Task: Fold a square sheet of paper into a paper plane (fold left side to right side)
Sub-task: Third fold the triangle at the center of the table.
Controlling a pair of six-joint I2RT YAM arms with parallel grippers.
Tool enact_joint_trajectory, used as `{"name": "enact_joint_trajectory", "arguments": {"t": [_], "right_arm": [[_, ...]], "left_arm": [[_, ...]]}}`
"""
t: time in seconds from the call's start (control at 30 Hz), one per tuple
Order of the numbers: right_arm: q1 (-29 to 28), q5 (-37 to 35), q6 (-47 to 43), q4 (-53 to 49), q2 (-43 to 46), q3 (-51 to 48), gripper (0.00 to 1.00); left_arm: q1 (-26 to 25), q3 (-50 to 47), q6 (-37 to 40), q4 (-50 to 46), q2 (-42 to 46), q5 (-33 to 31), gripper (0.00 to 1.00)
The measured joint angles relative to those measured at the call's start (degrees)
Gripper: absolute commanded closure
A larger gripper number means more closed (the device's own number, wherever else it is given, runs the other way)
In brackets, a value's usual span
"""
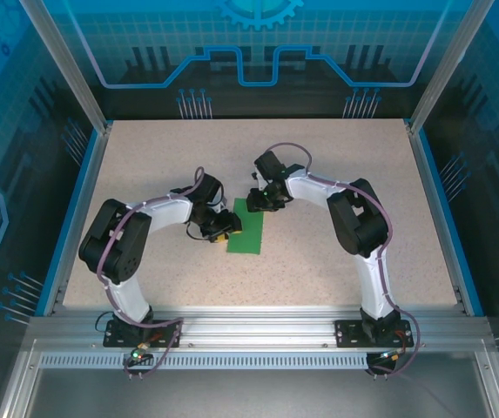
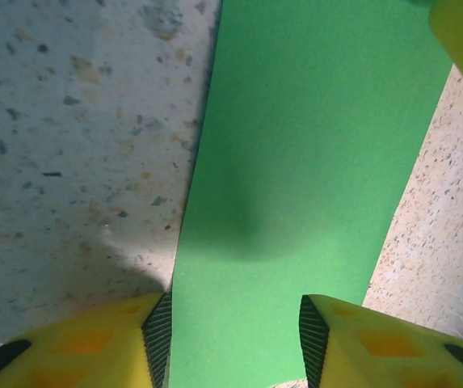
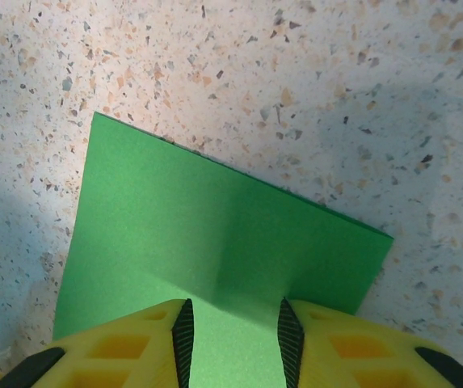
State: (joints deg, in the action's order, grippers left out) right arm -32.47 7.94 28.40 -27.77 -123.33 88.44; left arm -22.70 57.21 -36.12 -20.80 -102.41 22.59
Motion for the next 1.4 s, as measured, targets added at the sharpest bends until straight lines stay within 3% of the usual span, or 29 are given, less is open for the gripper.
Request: {"name": "enact_joint_trajectory", "arguments": {"t": [0.2, 0.47, 0.57, 0.63, 0.73, 0.93, 1.17, 1.4], "right_arm": [[0.0, 0.0, 0.0, 0.3, 0.0, -0.2, 0.63], [0.0, 0.0, -0.5, 1.9, 0.9, -1.6, 0.60], [0.0, -0.1, -1.2, 2.8, 1.7, -2.7, 0.52], [0.0, -0.3, -2.1, 3.5, 3.3, -4.4, 0.42], [0.0, -1.2, -3.5, 5.2, 7.2, -8.2, 0.32], [-0.2, -1.5, -7.0, 10.2, 19.1, -17.1, 0.23], [-4.5, 0.1, -11.5, 16.5, 31.0, -30.2, 0.17], [-11.6, 1.3, -13.5, 19.1, 32.0, -35.1, 0.20]], "left_arm": [[0.0, 0.0, 0.0, 0.1, 0.0, -0.1, 0.63], [0.0, 0.0, -0.6, 0.1, 0.9, -0.2, 0.87], [0.0, 0.0, -1.4, 0.1, 1.9, -0.2, 0.92], [0.0, 0.0, -1.5, 0.1, 2.6, -0.2, 0.94], [0.0, -0.1, -2.4, 0.2, 3.4, 0.3, 0.96], [-0.1, -0.4, -5.4, 0.7, 3.8, 2.2, 0.98], [-0.1, -0.4, -7.6, 1.7, 3.8, 3.9, 0.98], [-0.1, -0.4, -8.6, 1.9, 3.8, 4.6, 0.98]]}}
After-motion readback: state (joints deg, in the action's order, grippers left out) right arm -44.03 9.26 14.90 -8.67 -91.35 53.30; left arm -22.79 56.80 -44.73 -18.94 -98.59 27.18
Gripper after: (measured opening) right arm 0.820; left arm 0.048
